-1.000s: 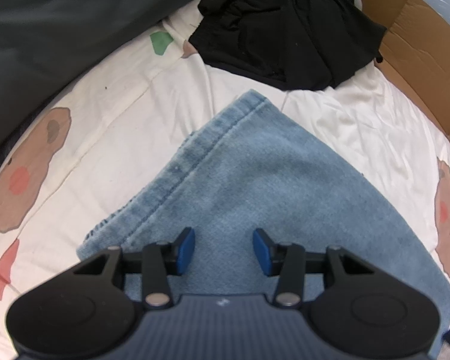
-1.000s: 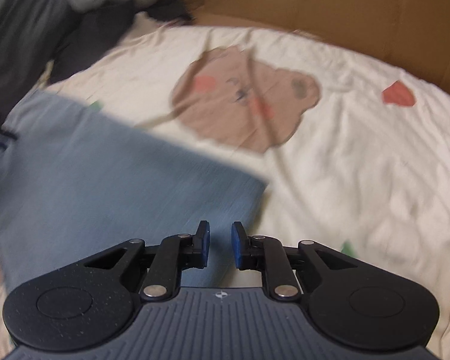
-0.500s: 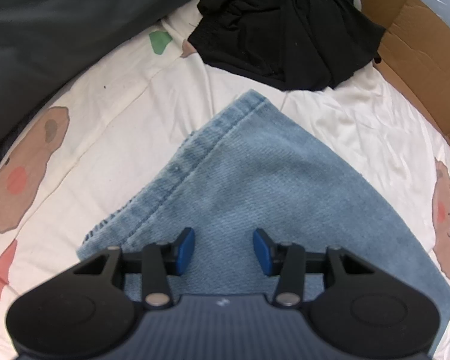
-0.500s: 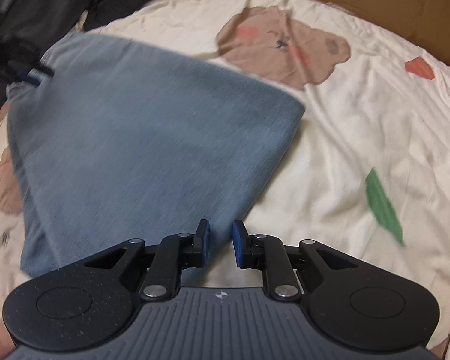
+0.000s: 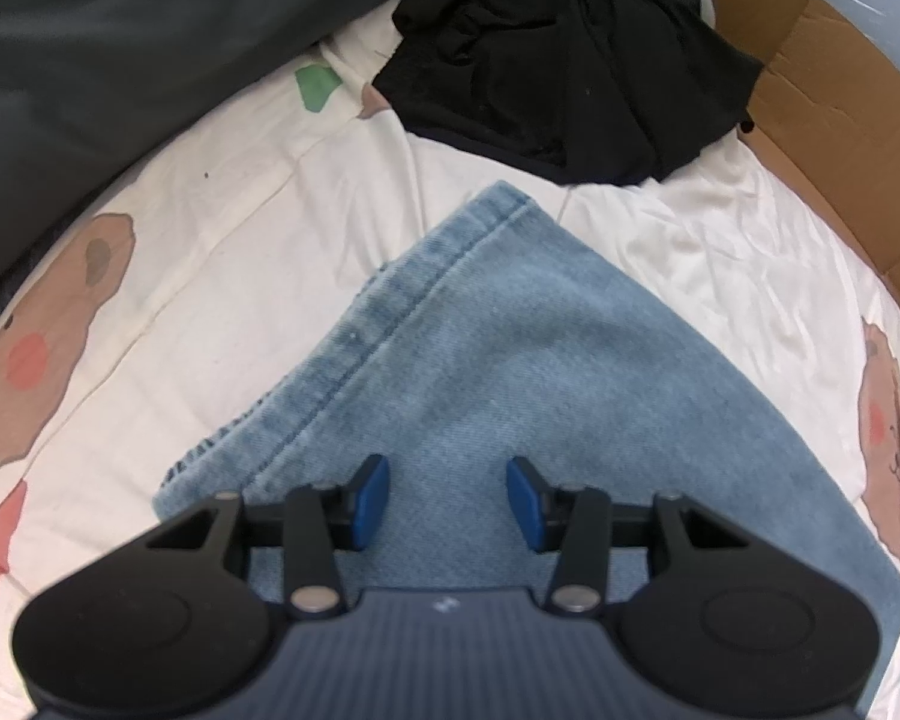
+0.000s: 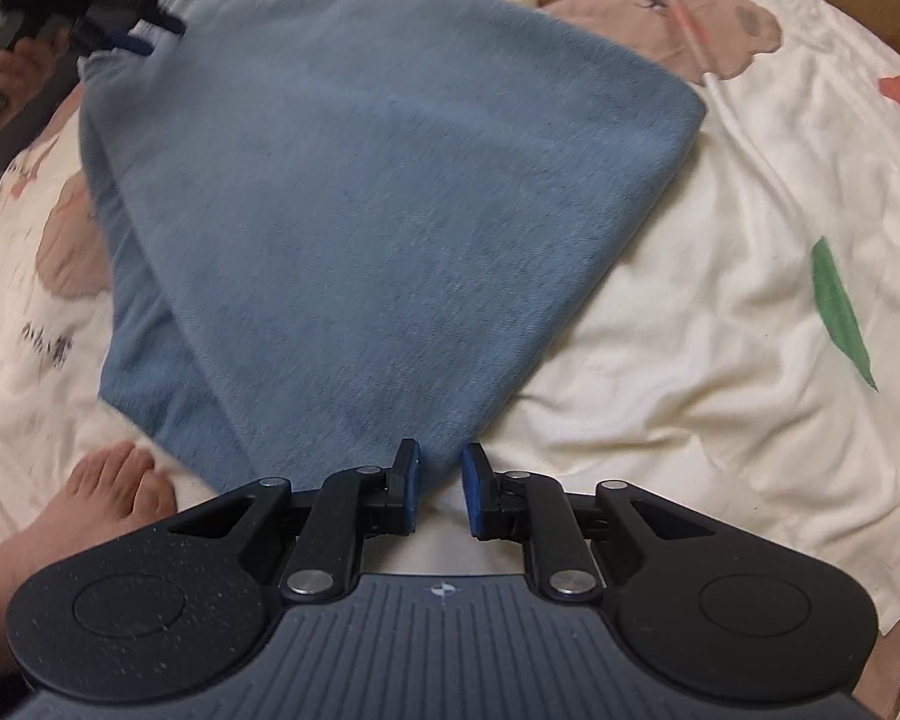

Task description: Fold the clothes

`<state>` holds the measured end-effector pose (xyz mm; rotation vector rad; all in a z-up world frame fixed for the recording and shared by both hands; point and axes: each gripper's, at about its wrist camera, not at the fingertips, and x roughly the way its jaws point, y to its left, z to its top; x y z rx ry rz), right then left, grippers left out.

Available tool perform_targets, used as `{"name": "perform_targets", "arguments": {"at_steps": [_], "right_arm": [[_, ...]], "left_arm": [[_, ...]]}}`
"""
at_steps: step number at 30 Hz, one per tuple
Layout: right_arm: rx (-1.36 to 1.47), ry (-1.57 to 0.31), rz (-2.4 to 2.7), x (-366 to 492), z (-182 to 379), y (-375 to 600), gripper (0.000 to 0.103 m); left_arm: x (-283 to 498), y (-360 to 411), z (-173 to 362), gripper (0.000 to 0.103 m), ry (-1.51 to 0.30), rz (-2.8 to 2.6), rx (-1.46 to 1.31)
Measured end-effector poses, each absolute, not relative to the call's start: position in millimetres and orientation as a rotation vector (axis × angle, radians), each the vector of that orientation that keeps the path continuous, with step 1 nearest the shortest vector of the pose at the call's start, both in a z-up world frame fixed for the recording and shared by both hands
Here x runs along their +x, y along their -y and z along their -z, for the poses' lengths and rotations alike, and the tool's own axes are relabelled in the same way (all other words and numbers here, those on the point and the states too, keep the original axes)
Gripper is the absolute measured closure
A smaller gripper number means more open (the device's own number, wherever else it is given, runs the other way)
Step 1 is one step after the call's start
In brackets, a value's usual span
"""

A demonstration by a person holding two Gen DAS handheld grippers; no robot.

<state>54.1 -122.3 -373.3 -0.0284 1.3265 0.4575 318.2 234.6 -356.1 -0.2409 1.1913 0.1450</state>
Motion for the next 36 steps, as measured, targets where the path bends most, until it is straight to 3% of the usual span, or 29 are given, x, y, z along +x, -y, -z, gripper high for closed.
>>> {"name": "perform_targets", "arguments": {"at_steps": [18, 22, 24, 32, 36], "right_arm": [[0.392, -1.314, -0.383, 84, 381, 181, 0.086], [0.440, -1.306, -0.373, 96, 390, 188, 0.081], [0.468, -1.308, -0.372, 100, 395, 190, 0.072], [0.723, -1.302, -0.372, 112, 420, 205, 0.073], [0.836, -1.303, -0.373, 113, 432, 214, 0.069]], "left_arm": [[319, -234, 357, 0.053, -1.194, -0.137, -0.236], [319, -233, 357, 0.053, -1.195, -0.137, -0.233], [319, -233, 357, 0.053, -1.195, -0.138, -0.238], [318, -231, 358, 0.050, -1.192, -0.145, -0.243], [319, -232, 358, 0.050, -1.195, -0.143, -0.245]]}}
